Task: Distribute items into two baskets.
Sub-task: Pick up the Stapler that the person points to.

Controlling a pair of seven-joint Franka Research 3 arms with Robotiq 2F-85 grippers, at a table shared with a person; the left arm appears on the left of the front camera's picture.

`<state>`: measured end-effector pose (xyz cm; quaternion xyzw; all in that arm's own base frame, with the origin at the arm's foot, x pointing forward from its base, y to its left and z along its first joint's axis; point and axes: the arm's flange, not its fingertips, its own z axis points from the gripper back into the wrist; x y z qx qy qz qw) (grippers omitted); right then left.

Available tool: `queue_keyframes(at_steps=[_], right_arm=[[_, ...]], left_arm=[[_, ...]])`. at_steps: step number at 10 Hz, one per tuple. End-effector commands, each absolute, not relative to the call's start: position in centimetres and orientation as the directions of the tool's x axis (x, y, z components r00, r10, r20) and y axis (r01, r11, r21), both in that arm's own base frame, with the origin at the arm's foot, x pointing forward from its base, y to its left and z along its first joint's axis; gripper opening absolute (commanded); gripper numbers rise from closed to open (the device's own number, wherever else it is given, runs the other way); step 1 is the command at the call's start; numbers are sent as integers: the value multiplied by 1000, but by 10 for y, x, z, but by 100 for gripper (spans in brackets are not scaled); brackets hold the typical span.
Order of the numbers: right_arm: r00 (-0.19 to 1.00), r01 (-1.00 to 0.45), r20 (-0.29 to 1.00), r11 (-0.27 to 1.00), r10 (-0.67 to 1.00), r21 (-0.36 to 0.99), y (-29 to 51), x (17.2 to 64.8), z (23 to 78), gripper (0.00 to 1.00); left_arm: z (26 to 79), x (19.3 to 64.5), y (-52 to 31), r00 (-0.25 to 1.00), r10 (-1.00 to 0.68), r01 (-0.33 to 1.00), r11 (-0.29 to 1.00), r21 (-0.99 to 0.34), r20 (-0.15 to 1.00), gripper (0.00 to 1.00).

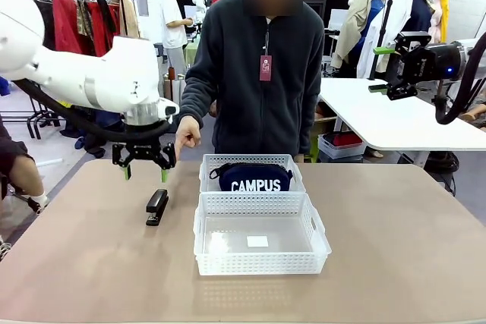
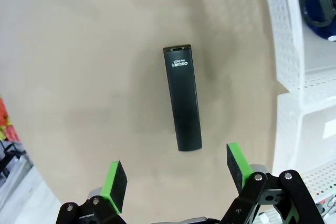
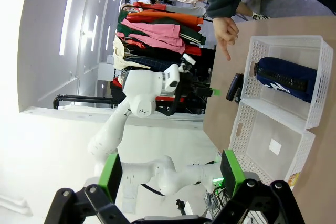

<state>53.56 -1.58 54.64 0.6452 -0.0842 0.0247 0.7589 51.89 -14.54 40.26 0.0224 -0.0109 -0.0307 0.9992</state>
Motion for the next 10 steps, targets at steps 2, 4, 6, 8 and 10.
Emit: queue_keyframes(at_steps=[2,4,6,8,10], right_arm=[[984,-147,161,165,-74,975,-16,535,548,100],[984,-147,161,165,-74,975,-16,535,548,100],[984,-147,161,165,-74,975,-16,535,548,100],[984,-147,161,165,-74,975,-16,535,548,100],[984,-147,161,165,-74,975,-16,535,548,100]], left_arm=[[382,532,-150,998,-55,55,998,40,-9,100],[369,536,-147,998,-48,48,999,8,-45,100],[353,542,-149,996,-44,45,999,4,-72,100],[344,547,-147,995,-35,34,999,-6,-89,100],[339,549,-147,995,-24,23,1000,-16,-101,100]])
